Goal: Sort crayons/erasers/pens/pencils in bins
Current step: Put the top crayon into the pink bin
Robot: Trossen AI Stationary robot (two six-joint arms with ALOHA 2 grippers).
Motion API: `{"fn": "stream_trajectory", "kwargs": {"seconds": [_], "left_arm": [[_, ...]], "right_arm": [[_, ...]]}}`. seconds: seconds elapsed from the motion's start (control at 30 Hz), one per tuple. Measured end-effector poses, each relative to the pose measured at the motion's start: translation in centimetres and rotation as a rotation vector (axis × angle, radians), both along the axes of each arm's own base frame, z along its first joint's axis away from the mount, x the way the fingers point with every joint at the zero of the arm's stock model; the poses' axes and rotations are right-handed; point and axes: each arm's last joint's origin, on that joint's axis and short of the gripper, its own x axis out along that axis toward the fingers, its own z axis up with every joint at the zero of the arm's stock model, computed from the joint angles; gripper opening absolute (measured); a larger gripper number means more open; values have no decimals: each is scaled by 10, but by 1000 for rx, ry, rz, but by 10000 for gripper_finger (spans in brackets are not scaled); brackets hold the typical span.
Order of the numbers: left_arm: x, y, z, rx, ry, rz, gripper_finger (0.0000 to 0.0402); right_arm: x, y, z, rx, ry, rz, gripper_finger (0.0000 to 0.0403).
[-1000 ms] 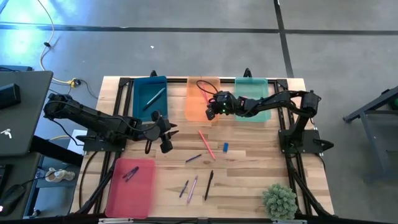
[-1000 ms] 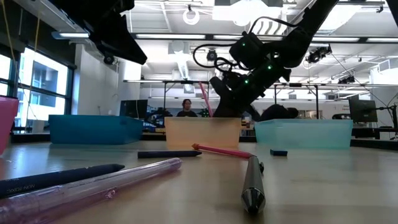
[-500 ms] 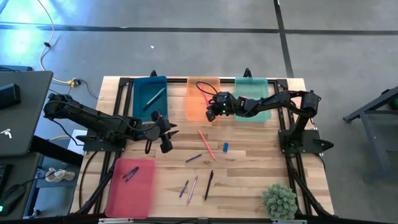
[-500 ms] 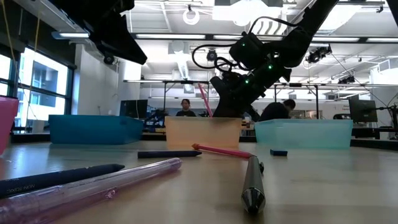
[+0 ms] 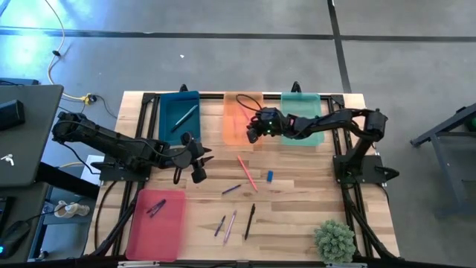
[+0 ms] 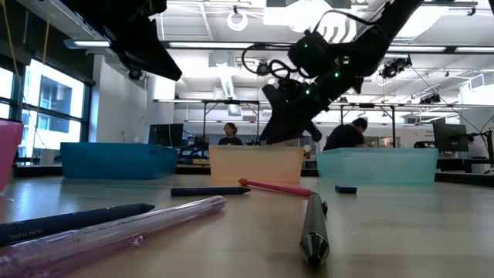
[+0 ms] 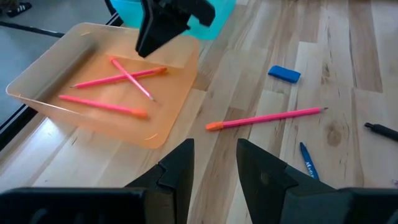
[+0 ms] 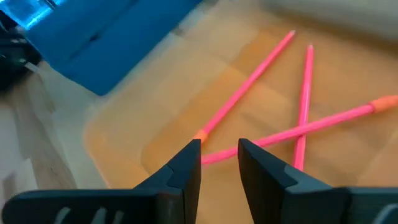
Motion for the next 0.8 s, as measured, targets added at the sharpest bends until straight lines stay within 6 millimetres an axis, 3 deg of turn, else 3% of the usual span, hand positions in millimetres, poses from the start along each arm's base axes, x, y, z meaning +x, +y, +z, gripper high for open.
{"fn": "stream_trajectory", "kwargs": {"seconds": [0.37,0.67,0.8], "left_arm": [[0,0,0,-46,-25,33,116],[2,-1,1,-124,-77,42,172],[9,-4,10,-119,-159,-67,183]], "right_arm": [[-9,14,34,-90,-14,84,96],[-23,38,52,-99,67,166,96],[-30,46,55,-105,117,165,96]]}}
